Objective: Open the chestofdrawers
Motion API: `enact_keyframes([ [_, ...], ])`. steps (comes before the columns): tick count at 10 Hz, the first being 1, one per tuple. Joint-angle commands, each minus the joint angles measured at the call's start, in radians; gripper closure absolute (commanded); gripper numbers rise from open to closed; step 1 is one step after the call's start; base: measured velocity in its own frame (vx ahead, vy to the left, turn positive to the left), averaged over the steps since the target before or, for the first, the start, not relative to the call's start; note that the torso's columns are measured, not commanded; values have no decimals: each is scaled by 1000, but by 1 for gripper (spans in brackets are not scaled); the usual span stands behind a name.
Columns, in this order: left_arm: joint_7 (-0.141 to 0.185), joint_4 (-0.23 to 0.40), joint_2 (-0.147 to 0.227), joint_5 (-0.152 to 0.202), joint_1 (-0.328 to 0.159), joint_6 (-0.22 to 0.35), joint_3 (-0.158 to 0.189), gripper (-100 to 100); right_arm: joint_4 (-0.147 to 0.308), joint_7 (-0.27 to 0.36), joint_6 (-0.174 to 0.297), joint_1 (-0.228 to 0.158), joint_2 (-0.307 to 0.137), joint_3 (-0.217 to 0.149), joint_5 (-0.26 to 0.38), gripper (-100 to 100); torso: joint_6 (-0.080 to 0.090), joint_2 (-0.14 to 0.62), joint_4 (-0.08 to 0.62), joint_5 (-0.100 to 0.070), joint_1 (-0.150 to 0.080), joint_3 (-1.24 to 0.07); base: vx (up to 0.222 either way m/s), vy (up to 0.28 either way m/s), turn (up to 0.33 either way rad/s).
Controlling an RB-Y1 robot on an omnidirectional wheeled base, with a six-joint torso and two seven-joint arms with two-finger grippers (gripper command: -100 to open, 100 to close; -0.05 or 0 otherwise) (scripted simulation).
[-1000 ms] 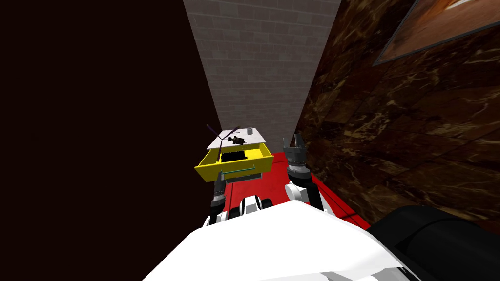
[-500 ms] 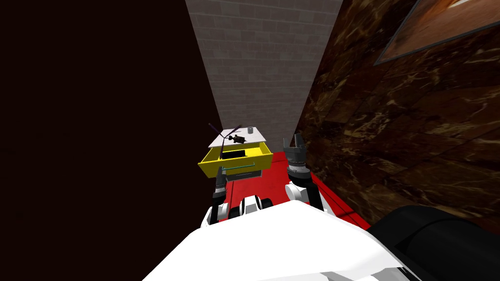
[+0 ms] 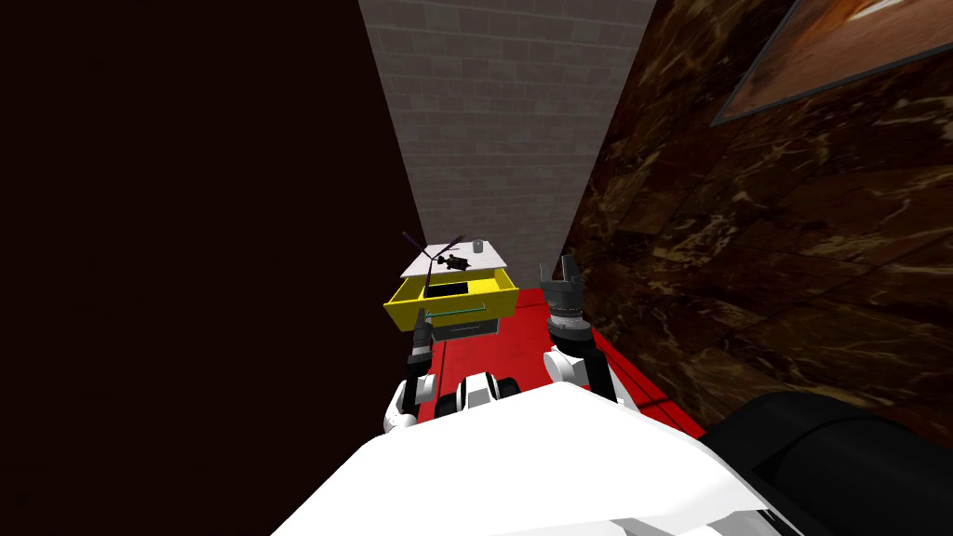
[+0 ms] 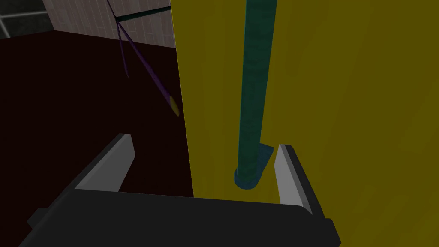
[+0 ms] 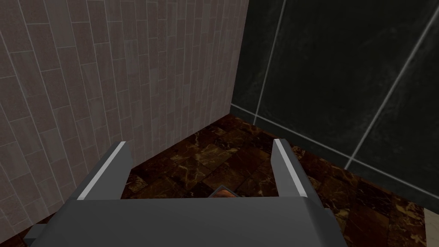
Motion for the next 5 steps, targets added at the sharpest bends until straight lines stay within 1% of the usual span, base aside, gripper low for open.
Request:
enact_keyframes([
  [1, 0, 2, 0, 0, 2, 1, 0, 0, 0, 0, 0, 0, 0, 0, 0, 0, 0, -2, -1, 1, 1, -1, 0, 0, 0],
  [5, 0, 5, 0, 0, 4, 4, 0, 0, 0, 0, 0, 0, 0, 0, 0, 0, 1, -4, -4, 2, 2, -2, 0, 0, 0],
])
